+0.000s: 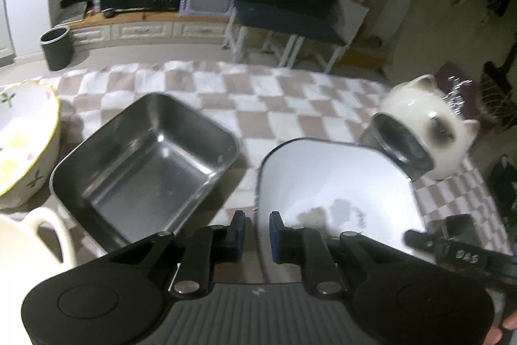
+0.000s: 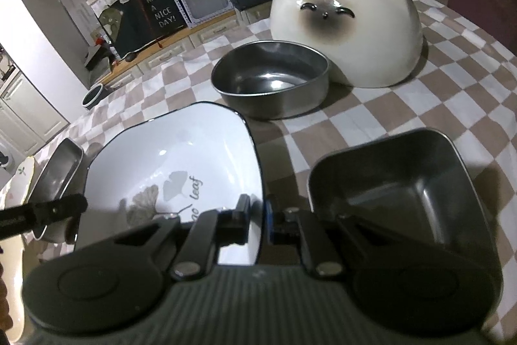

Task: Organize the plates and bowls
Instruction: 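Close the left tool on the plate rim while the right tool grips it too, then carry the white plate with both tools and lower it onto the tablecloth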

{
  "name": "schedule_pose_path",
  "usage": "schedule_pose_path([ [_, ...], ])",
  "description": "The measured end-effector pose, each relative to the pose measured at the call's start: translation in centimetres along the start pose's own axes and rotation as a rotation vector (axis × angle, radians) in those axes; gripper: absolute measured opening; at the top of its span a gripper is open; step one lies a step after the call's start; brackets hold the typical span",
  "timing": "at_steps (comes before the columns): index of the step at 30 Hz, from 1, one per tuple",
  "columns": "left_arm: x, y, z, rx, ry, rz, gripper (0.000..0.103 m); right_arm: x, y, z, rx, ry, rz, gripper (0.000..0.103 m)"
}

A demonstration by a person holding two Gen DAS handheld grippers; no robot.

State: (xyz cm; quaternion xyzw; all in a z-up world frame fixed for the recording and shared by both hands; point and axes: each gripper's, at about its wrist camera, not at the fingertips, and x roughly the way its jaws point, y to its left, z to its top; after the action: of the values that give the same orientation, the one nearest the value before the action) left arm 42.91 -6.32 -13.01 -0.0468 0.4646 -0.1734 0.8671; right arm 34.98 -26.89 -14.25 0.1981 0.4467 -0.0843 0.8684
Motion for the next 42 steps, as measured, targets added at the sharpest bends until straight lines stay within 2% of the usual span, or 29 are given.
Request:
schedule_pose_path([
  [12,1.5,-0.1,-0.8,-0.033,0.045,-0.009,0.018,1.0,0.4,1.2,-0.052,-0.023,0.000,0.014],
  [16,1.7,-0.2,-1.1,-0.043,0.035,-0.028,0.013,1.5,0.2,1.7,-0.079,-0.036,0.027,0.014],
  [24,0.1,-1.8,-1.7,0.097,-0.037,0.007,0.013,1.5,0.4,1.7,-0.171,-0.040,0.052,0.015],
  [31,-4.7,-1.9,-2.0,0.078,-0.116,0.017,0.013,-1.6,1.1,2.0,-0.181,-0.098,0.103,0.015],
  [35,-8.6,-1.8,-2.5,0.054,-0.164,0.023,0.014,-5.2,1.7,1.7,-0.199,-0.141,0.171,0.014],
  [42,-16.5,-3.0,-4.8,0.093,-0.231,0.028,0.014,-12.3,1.7,0.2,-0.196,-0.196,0.293,0.014],
])
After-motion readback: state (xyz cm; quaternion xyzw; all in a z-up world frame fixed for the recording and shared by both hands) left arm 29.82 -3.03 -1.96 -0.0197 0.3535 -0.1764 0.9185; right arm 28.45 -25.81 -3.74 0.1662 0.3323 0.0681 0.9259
